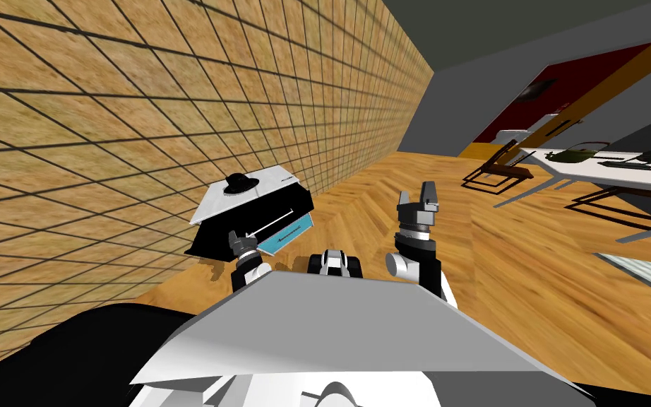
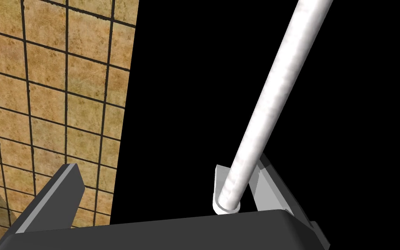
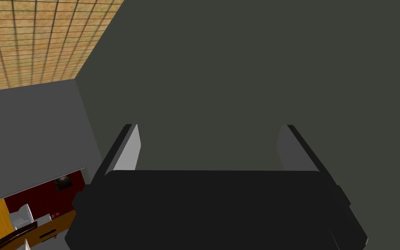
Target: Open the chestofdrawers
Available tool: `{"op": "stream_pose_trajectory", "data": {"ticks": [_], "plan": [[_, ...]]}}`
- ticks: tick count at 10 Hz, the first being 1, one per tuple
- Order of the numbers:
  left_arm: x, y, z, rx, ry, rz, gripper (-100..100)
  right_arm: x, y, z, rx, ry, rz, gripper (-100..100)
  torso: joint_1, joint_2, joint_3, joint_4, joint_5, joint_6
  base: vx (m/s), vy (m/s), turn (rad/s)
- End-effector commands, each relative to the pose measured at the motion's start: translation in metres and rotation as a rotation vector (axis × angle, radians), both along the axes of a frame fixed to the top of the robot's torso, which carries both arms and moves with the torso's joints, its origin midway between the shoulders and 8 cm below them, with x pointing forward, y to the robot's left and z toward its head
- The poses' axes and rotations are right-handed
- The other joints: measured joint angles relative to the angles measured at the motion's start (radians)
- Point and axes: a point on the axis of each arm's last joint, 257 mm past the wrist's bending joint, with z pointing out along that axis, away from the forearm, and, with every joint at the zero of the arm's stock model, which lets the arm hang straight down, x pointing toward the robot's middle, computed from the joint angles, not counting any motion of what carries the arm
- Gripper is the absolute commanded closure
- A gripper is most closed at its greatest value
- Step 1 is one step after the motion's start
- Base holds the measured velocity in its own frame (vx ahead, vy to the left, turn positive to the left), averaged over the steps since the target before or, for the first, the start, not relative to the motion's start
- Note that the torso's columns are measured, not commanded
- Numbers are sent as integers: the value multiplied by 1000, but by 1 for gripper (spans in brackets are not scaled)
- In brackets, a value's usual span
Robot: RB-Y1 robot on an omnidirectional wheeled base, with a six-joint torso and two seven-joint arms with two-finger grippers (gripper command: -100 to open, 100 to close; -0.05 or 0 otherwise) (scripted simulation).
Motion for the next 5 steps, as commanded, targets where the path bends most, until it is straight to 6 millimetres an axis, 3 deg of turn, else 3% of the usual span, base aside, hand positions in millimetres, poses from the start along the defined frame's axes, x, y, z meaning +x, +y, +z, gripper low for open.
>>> {"op": "stream_pose_trajectory", "data": {"ticks": [1,2,5], "plan": [[-2,1,3,-3,4,-2,-100,0,0,0,0,0,0,0,-2,1,0,1,-2,0,7,-7,6],[-2,1,2,-5,9,-2,0,0,0,0,0,0,0,0,-2,0,0,0,-1,0,0,0,0],[-2,1,-2,-11,15,-2,0,0,0,0,0,0,0,0,0,-2,-1,-1,1,0,0,0,0]]}}
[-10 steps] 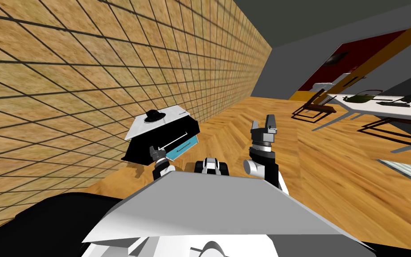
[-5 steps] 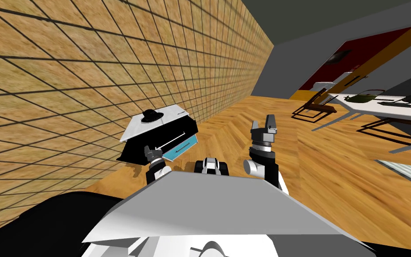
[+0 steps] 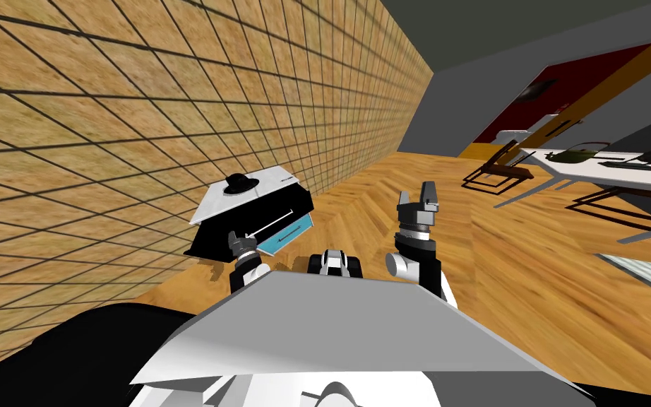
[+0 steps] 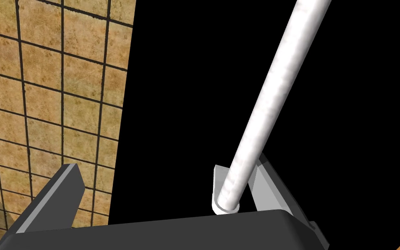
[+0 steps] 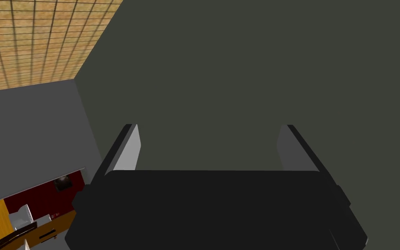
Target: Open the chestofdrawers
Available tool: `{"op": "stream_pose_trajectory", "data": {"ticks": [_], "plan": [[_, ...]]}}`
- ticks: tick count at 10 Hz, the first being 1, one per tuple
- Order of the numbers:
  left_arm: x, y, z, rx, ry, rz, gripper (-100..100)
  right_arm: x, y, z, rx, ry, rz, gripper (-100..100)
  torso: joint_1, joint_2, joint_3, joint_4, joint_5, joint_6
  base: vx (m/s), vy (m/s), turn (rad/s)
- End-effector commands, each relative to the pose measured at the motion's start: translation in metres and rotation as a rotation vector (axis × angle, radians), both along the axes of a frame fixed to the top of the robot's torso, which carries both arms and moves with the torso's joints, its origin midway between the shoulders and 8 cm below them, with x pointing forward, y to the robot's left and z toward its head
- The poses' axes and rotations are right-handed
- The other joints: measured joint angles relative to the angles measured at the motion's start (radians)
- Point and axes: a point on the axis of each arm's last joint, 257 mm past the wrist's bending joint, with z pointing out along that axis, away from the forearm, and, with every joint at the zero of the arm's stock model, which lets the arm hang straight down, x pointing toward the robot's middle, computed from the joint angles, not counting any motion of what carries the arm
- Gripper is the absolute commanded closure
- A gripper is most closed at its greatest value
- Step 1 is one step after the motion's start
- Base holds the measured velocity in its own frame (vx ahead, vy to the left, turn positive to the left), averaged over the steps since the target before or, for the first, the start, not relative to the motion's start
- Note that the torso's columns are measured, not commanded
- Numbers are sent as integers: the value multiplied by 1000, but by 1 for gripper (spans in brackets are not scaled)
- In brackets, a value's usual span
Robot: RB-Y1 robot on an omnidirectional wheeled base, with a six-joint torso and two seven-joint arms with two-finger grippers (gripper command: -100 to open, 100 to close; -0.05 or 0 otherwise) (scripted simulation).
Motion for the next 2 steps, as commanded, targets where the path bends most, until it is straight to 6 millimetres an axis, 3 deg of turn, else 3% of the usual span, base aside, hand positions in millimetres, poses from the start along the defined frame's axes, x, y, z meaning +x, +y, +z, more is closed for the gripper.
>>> {"op": "stream_pose_trajectory", "data": {"ticks": [1,2], "plan": [[0,0,-1,-1,1,0,0,0,0,0,0,0,0,0,0,0,0,0,0,0,0,0,0],[0,0,-1,-2,2,0,0,0,0,0,0,0,0,0,1,-1,0,0,1,0,0,0,0]]}}
